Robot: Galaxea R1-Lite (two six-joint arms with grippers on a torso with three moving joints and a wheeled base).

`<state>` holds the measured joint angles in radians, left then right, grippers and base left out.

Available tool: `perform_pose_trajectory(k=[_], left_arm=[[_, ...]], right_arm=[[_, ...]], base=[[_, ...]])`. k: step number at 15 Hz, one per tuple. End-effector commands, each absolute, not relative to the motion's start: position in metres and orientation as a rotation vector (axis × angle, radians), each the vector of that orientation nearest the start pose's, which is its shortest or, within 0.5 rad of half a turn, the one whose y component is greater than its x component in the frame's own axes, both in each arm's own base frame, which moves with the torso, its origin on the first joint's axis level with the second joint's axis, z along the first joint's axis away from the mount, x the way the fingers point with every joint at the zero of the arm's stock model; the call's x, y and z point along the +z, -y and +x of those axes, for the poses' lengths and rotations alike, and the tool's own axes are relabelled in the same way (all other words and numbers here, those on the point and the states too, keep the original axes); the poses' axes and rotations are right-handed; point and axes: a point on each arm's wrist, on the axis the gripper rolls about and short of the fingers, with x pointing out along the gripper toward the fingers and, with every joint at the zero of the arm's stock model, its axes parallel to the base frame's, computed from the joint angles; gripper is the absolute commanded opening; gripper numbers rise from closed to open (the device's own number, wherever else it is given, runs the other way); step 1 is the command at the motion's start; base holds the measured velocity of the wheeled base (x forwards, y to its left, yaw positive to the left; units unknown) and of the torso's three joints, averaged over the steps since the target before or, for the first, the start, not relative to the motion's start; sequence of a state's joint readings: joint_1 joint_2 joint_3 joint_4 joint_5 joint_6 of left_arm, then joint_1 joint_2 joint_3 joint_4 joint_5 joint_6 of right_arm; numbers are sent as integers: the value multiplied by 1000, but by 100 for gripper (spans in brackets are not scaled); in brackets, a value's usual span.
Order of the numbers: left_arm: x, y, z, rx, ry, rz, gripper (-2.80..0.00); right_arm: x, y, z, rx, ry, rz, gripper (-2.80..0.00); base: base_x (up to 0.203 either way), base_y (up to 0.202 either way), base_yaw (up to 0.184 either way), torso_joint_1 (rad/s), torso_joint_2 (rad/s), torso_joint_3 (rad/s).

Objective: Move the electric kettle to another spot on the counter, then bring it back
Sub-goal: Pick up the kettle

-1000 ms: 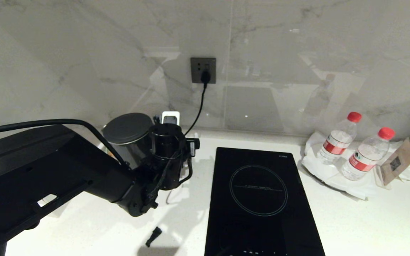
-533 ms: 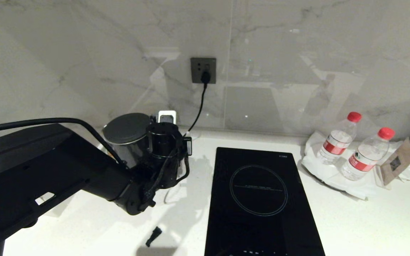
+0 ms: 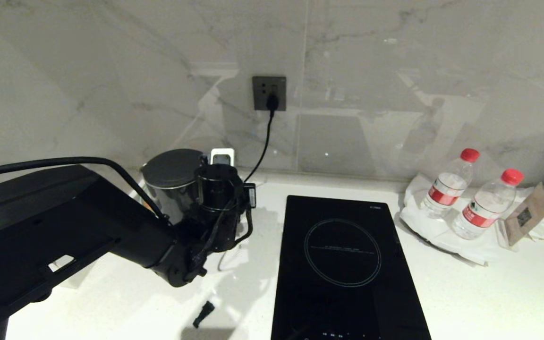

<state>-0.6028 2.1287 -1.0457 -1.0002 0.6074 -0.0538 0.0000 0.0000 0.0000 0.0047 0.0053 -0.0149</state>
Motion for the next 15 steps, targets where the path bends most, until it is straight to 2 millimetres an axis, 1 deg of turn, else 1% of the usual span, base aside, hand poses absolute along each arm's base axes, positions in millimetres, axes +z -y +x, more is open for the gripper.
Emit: perform_pose_trajectory(k=[1, 3, 8, 10, 14, 15], left_arm=[[129, 218, 343, 18, -58, -12, -280], [134, 213, 346, 32, -49, -13, -280], [159, 204, 351, 52, 13, 10, -280], [166, 203, 349, 51, 28, 9, -280], [173, 201, 344, 49, 41, 0, -280], [181, 200, 338, 47, 47, -3, -280]], right_arm=[[75, 0, -23, 5, -5, -15, -280], [75, 0, -23, 6, -5, -15, -280], [75, 0, -23, 6, -5, -15, -280], [75, 0, -23, 6, -5, -15, -280], [75, 0, -23, 5, -5, -15, -280], [75, 0, -23, 6, -5, -15, -280]], base=[[0, 0, 0, 0, 0, 0], [0, 0, 0, 0, 0, 0], [0, 0, 0, 0, 0, 0], [0, 0, 0, 0, 0, 0], [0, 0, 0, 0, 0, 0], [0, 0, 0, 0, 0, 0]])
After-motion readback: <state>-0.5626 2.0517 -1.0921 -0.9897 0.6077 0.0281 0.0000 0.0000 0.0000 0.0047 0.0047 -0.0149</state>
